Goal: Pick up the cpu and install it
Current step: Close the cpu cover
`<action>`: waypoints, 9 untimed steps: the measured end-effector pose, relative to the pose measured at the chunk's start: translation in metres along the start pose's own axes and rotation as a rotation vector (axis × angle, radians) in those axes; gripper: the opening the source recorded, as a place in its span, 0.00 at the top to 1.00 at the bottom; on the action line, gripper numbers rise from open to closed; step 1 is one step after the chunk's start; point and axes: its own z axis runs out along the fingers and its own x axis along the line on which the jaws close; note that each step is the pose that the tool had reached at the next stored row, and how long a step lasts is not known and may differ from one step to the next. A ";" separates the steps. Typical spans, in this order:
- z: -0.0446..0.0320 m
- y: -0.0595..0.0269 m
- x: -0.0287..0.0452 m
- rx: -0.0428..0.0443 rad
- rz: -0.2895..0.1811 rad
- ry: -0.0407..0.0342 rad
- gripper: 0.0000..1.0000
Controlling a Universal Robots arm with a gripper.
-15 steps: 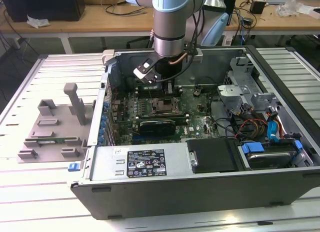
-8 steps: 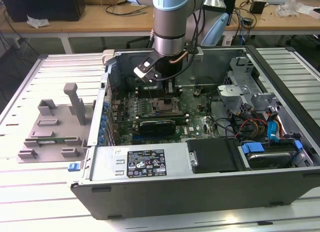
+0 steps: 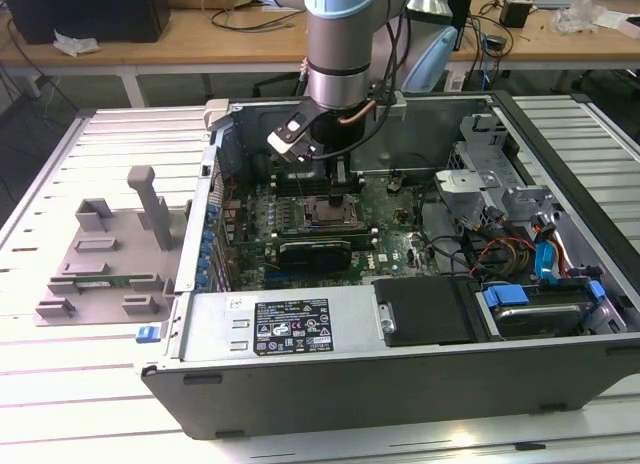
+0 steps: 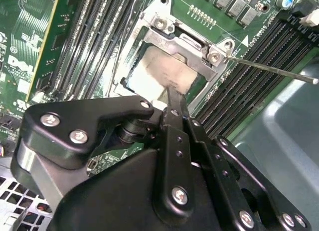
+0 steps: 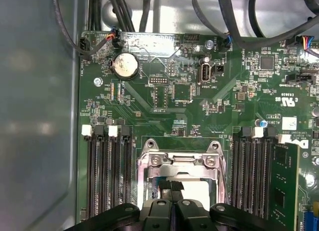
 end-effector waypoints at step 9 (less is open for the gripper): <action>0.0048 -0.0019 -0.0008 -0.0010 0.000 -0.0002 0.89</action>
